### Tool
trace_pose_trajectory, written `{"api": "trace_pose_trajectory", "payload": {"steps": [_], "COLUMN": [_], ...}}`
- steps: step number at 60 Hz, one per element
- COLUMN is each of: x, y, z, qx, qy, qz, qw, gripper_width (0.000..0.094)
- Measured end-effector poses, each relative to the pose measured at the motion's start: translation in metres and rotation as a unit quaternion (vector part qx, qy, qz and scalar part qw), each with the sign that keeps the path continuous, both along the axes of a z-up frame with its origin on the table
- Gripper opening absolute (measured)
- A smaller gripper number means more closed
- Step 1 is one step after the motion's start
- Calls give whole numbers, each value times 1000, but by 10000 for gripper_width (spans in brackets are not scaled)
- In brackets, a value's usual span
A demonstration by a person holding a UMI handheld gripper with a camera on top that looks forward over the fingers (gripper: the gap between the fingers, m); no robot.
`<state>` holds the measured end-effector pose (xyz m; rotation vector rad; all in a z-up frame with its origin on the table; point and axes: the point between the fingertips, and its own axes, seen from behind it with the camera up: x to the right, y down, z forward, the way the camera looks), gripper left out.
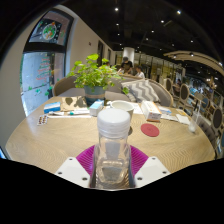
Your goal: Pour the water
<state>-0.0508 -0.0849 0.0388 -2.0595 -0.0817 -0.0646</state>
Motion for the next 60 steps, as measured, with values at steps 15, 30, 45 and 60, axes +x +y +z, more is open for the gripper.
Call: {"api": "trace_pose_trajectory", "payload": {"steps": [15, 30, 45, 60], "x": [-48, -117, -107, -76], "y": [29, 108, 180, 206], "z": [78, 163, 175, 141], "qx": [29, 12, -38, -63], "qy": [83, 445, 760, 871], "qz": [21, 29, -38, -105], "qw": [996, 895, 648, 477], "gripper_width": [439, 436, 433, 435]}}
